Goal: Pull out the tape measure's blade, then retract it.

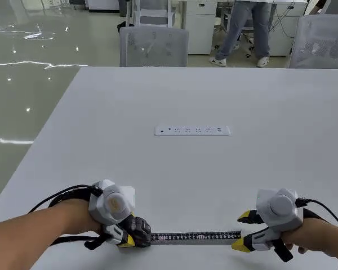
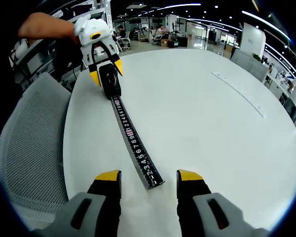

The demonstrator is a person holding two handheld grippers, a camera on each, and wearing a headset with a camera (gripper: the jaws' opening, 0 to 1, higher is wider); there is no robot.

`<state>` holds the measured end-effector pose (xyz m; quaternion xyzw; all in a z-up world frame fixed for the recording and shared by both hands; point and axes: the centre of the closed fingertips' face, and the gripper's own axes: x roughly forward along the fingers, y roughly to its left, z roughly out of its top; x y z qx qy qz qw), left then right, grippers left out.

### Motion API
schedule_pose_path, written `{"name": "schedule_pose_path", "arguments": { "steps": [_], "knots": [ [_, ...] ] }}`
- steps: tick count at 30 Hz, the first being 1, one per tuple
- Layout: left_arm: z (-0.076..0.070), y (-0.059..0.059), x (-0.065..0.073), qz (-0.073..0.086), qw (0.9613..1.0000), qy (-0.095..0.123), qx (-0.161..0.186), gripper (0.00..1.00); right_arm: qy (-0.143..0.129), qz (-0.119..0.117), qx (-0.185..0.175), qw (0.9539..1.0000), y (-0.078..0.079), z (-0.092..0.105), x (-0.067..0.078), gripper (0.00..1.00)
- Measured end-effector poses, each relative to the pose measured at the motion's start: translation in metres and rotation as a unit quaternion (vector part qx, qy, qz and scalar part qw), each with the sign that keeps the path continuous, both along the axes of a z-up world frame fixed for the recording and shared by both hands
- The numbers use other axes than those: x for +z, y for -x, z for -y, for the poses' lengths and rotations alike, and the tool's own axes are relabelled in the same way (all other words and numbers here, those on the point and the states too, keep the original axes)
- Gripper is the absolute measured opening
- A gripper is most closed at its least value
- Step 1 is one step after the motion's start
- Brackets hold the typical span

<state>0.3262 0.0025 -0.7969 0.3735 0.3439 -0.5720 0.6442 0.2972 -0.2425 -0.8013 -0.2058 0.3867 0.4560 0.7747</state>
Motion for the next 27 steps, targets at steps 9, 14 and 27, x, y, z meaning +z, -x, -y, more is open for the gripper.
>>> {"name": "schedule_pose_path", "arguments": {
  "steps": [9,14,27],
  "knots": [
    [-0.036,0.005,0.010,-0.020,0.9935,0.063,0.093,0.61,-0.013,0.009,-0.029,0.9994,0.020,0.005,-0.004,0.54],
    [-0.048,0.011,0.013,-0.030,0.9854,0.097,0.136,0.70,-0.019,0.016,-0.047,0.9986,0.027,0.010,-0.003,0.59],
    [-0.074,0.012,0.034,-0.033,0.9347,0.219,0.278,0.99,-0.063,0.055,-0.106,0.9909,0.042,0.019,0.017,0.82]
  ]
}}
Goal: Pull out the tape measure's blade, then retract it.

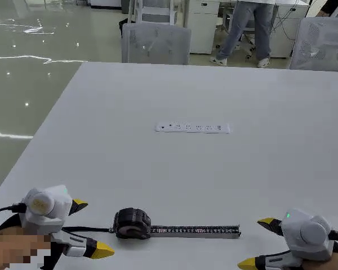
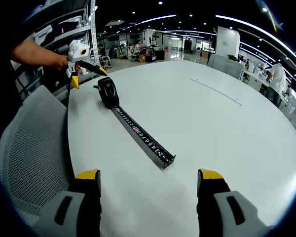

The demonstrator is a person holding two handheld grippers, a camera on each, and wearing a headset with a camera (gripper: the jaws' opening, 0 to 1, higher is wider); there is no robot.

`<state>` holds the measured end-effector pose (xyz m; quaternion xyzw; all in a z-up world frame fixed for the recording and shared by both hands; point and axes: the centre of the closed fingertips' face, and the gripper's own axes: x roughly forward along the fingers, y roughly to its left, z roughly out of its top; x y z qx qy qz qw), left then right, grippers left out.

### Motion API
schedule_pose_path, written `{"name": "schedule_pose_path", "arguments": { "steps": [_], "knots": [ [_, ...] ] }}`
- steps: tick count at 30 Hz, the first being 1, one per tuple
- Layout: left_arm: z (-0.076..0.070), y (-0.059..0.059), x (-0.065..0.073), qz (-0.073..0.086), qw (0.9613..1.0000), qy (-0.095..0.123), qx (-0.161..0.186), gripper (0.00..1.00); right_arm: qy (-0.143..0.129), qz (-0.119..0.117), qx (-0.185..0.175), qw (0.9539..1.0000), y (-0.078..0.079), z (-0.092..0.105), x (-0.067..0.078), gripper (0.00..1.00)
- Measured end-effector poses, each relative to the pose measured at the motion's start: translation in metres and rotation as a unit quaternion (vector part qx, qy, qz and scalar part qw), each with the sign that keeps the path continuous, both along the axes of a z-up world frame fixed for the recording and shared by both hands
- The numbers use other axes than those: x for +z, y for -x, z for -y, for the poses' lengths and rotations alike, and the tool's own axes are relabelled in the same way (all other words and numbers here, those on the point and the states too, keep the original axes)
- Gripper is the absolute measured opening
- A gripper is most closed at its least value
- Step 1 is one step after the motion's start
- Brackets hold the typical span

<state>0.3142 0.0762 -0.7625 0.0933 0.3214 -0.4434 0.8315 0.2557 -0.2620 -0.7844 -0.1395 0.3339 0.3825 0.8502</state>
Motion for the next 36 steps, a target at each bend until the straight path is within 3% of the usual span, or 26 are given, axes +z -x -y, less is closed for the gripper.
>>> {"name": "schedule_pose_path", "arguments": {
  "steps": [1,3,5,7,12,14,20,25,29,33,36],
  "knots": [
    [-0.008,-0.001,-0.001,0.001,0.9996,-0.008,0.027,1.00,-0.011,-0.004,-0.008,0.9999,0.004,0.000,0.000,0.82],
    [-0.012,-0.001,0.005,0.012,0.9989,0.016,0.042,1.00,-0.016,-0.007,-0.012,0.9998,0.012,0.001,-0.001,0.83],
    [-0.014,0.008,0.009,0.014,0.9980,0.029,0.054,1.00,-0.016,-0.009,-0.019,0.9996,0.018,0.003,-0.001,0.84],
    [-0.020,0.017,0.020,0.031,0.9952,0.055,0.074,1.00,-0.031,-0.001,-0.042,0.9987,0.022,0.006,0.003,0.86],
    [-0.042,0.042,0.012,0.012,0.9940,0.053,0.095,1.00,-0.041,0.006,-0.058,0.9974,0.036,0.009,0.007,0.90],
    [-0.046,0.047,0.012,0.016,0.9924,0.063,0.104,1.00,-0.040,0.008,-0.059,0.9974,0.042,0.008,0.009,0.92],
    [-0.043,0.063,0.018,0.017,0.9907,0.077,0.111,1.00,-0.029,0.025,-0.068,0.9969,0.057,0.021,0.015,0.99],
    [-0.046,0.073,0.009,-0.002,0.9921,0.070,0.104,1.00,-0.042,0.036,-0.102,0.9932,0.068,0.037,0.023,1.00],
    [-0.049,0.070,0.012,0.010,0.9912,0.078,0.107,1.00,-0.049,0.044,-0.122,0.9904,0.076,0.042,0.026,1.00],
    [-0.053,0.067,0.013,0.026,0.9920,0.067,0.104,1.00,-0.054,0.047,-0.128,0.9892,0.077,0.042,0.029,1.00],
    [-0.055,0.067,0.013,0.023,0.9918,0.068,0.106,1.00,-0.055,0.050,-0.129,0.9888,0.073,0.042,0.032,1.00]
  ]
}}
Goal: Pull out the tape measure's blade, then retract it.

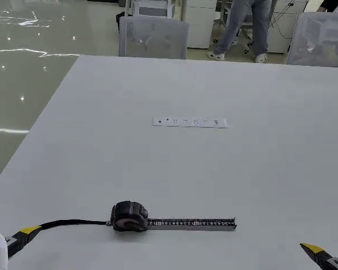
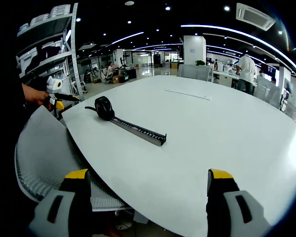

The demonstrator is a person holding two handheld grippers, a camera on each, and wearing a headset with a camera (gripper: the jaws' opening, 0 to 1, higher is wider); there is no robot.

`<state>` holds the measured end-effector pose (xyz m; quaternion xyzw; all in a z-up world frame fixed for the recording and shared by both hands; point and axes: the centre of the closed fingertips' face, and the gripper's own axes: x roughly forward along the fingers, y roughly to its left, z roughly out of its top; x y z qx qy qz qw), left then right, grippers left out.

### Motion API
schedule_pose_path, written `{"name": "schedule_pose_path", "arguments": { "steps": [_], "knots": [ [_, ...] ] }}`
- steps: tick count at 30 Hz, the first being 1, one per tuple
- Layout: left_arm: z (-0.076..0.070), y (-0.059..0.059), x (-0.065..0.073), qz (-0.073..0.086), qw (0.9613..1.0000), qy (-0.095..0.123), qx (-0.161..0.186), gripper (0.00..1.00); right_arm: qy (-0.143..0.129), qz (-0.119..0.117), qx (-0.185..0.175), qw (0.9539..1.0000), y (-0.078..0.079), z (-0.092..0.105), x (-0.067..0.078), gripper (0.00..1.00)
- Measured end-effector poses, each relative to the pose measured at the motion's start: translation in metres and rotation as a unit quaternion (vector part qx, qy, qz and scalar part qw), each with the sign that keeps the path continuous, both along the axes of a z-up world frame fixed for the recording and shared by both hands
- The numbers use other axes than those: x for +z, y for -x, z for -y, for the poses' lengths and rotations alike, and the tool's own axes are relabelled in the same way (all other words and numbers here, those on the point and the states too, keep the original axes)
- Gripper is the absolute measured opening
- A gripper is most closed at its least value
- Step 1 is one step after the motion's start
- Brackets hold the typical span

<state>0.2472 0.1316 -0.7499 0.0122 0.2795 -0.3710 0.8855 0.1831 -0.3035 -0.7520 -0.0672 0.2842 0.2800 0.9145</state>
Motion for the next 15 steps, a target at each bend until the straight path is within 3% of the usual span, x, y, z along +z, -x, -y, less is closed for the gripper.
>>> {"name": "schedule_pose_path", "arguments": {
  "steps": [15],
  "knots": [
    [-0.0068,0.0026,0.0029,-0.002,1.0000,0.001,-0.003,1.00,0.000,-0.007,0.012,0.9999,0.0005,-0.0036,-0.0019,1.00]
  ]
}}
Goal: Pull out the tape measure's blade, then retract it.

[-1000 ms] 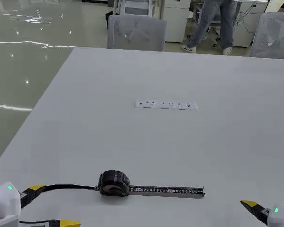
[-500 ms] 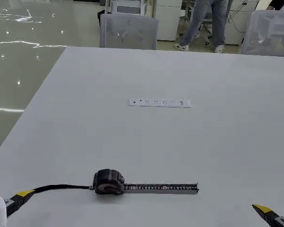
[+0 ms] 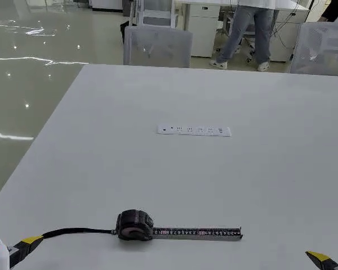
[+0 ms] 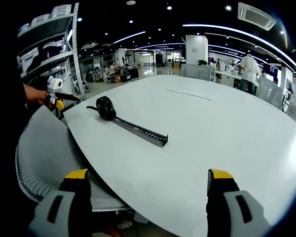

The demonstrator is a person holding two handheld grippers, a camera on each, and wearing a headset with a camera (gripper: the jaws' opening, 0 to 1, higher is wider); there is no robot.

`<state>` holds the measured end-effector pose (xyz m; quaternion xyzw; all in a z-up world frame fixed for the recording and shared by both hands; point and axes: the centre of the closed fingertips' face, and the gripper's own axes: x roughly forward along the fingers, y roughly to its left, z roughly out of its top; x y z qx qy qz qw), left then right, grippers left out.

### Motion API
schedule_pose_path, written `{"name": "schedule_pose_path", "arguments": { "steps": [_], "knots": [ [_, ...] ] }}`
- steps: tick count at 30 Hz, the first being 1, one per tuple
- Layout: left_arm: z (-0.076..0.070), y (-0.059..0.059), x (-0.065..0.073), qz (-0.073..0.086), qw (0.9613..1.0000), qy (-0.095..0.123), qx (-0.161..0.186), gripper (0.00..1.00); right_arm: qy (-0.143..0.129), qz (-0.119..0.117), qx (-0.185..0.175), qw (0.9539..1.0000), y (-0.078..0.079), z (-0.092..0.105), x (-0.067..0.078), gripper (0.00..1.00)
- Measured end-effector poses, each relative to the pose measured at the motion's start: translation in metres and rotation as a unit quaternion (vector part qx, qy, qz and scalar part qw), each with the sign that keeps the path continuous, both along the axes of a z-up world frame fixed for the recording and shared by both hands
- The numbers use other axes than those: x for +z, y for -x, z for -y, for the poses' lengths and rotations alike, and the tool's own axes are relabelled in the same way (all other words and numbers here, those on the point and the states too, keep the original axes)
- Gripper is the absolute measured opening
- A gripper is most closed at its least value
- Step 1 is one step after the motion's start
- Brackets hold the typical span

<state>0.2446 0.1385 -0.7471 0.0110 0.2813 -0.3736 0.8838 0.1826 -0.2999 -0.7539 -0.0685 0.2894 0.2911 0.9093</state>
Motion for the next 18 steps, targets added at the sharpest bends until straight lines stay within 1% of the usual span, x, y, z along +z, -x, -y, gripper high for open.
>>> {"name": "schedule_pose_path", "arguments": {
  "steps": [3,5,10,18],
  "knots": [
    [0.001,-0.001,0.001,0.001,1.0000,0.000,-0.001,1.00,0.011,-0.003,0.004,0.9999,0.003,0.001,-0.002,1.00],
    [0.001,-0.001,0.002,0.001,1.0000,0.000,-0.003,1.00,0.013,-0.003,0.004,0.9999,0.003,0.003,-0.003,1.00],
    [0.005,0.000,0.001,-0.002,0.9999,-0.005,-0.009,1.00,0.012,-0.002,0.003,0.9999,0.005,0.005,0.000,1.00],
    [0.007,0.001,0.005,0.003,1.0000,-0.004,-0.008,1.00,0.014,-0.006,0.005,0.9999,0.008,0.010,-0.001,1.00]
  ]
}}
